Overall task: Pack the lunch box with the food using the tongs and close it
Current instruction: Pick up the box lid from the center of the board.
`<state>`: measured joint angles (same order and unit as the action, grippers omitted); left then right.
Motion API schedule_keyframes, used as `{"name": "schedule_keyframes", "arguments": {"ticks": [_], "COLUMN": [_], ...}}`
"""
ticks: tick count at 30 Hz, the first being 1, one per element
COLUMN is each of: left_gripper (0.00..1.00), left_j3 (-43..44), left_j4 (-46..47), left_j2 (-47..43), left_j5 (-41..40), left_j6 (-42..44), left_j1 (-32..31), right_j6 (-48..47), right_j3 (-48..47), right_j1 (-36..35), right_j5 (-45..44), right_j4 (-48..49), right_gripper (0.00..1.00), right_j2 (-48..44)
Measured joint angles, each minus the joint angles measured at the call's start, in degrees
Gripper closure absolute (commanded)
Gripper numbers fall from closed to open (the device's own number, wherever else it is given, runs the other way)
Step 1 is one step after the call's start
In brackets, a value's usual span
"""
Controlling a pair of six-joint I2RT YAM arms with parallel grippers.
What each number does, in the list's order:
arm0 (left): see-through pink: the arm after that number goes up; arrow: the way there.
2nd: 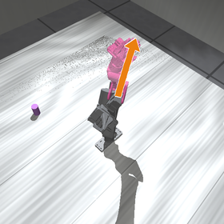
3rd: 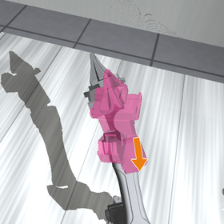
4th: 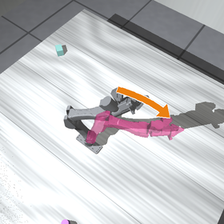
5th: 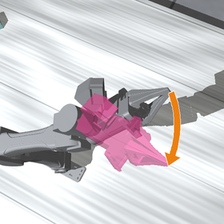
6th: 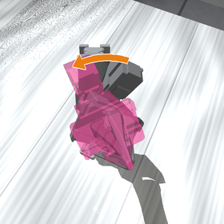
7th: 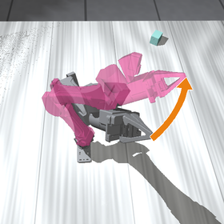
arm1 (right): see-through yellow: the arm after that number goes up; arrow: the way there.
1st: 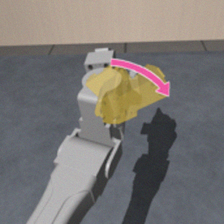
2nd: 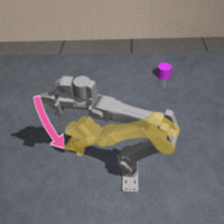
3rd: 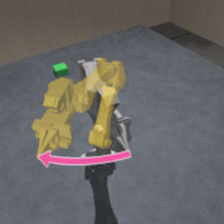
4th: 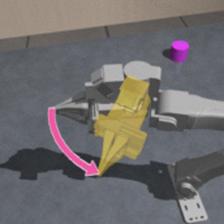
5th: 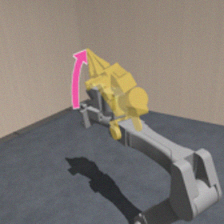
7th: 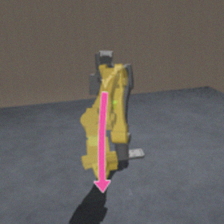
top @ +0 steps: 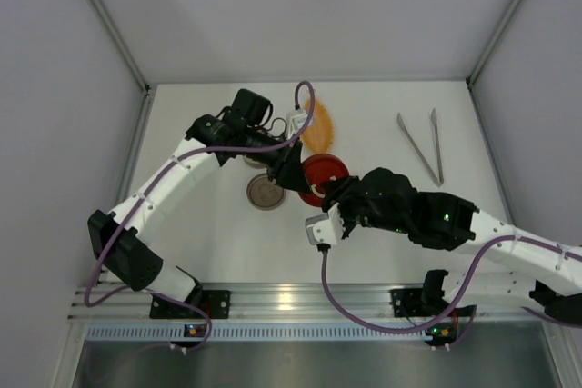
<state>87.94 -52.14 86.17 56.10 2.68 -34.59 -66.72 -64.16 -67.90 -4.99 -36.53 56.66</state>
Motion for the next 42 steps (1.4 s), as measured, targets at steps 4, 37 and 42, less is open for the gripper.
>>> {"name": "schedule_keyframes", "arguments": {"ticks": [4, 37, 42], "left_gripper": [1.00, 0.02, 0.02], "left_j3": [-0.31, -2.12, -2.67], "left_j4": [0.50, 0.11, -0.52], "left_j2": [-0.24, -1.07, -1.33], "left_j5": [-0.07, -0.66, 2.93], "left_j6": [0.00, 3.43, 3.82], "left_j1": [0.04, 1.09, 11.45], "right_j6": [-0.15, 2.01, 3.34], "right_j3": [0.04, -2.05, -4.31], "right_j1": [-0.04, 4.13, 14.19], "right_j5": [-1.73, 4.04, 12.22], "right_j4": [1.55, -7.67, -13.27], "right_gripper": [0.69, 1.00, 1.00], "right_j2": [0.00, 5.35, 3.96]}}
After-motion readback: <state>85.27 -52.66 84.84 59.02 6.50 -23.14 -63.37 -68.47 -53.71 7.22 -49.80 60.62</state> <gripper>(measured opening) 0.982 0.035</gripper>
